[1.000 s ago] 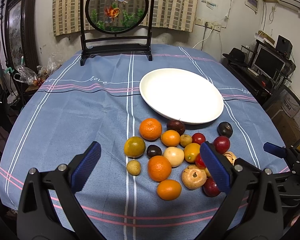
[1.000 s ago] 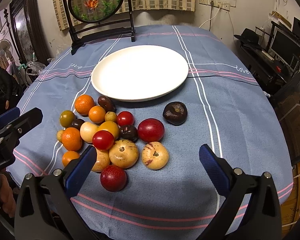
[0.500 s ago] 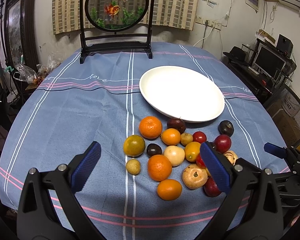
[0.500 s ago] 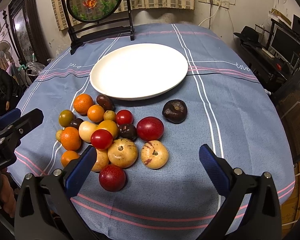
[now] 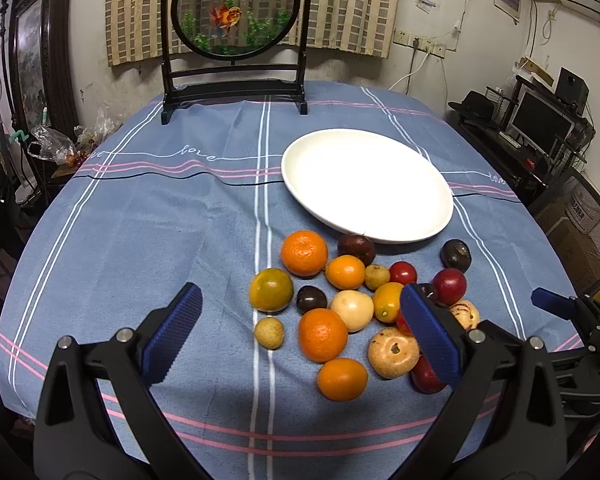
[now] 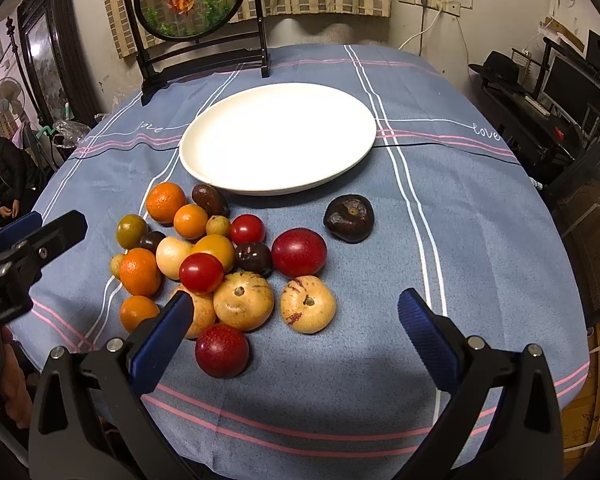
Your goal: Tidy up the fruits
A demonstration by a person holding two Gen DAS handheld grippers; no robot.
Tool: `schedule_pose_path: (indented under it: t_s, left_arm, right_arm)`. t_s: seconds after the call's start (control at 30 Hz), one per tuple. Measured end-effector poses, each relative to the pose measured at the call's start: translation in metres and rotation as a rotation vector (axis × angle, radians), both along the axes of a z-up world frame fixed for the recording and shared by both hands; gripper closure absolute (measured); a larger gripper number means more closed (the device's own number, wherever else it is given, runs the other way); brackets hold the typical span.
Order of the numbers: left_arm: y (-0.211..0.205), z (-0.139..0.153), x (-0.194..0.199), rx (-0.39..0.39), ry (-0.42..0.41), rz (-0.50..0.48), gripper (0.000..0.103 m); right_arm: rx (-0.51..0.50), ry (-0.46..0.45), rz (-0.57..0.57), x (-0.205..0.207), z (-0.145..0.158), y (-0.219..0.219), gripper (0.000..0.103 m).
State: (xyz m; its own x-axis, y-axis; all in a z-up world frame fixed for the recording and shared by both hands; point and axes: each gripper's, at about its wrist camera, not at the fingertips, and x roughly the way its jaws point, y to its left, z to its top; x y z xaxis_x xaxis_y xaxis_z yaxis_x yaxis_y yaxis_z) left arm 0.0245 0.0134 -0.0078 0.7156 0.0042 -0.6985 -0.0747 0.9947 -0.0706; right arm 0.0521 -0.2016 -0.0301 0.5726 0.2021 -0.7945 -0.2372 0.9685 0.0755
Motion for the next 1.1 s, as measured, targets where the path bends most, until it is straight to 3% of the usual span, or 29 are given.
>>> schedule_pose_path:
  t_s: [0.27,0.37,0.53,0.57,0.6,0.77,1.0,1.1]
  left_arm:
    - [0.036,-0.02,-0.015,0.011,0.024,0.052,0.002]
    - [0.051,-0.028,-0.02,0.005,0.049,0.077,0.002]
    - [0.05,-0.035,-0.034,0.003,0.063,0.047,0.002]
    - [0.046,-0.037,-0.036,0.008,0.067,0.032,0.002]
    - [0.04,-0.04,-0.037,0.013,0.075,0.01,0.002]
    - [0.015,-0.053,-0.035,0.03,0.12,-0.081,0.002]
    - [-0.02,-0.068,-0.023,0.052,0.152,-0.153,0.004]
    - [-0.024,-0.078,-0.015,0.041,0.179,-0.153,0.013]
  right_arm:
    - [0.065,0.041,0.152,-0.033,-0.028,0.004,0.002]
    - [0.057,0.048,0.185,-0.039,-0.04,0.015,0.019]
    - [0.033,0.044,0.203,-0.026,-0.053,0.034,0.037]
    - [0.026,0.051,0.204,-0.022,-0.057,0.037,0.053]
    - [0.033,0.064,0.215,-0.018,-0.062,0.04,0.062]
    - [0.03,0.047,0.217,-0.025,-0.056,0.038,0.064]
    - [0.041,0.01,0.109,-0.032,-0.043,-0.006,0.064]
    - [0.066,0.023,0.102,-0.03,-0.045,-0.016,0.064]
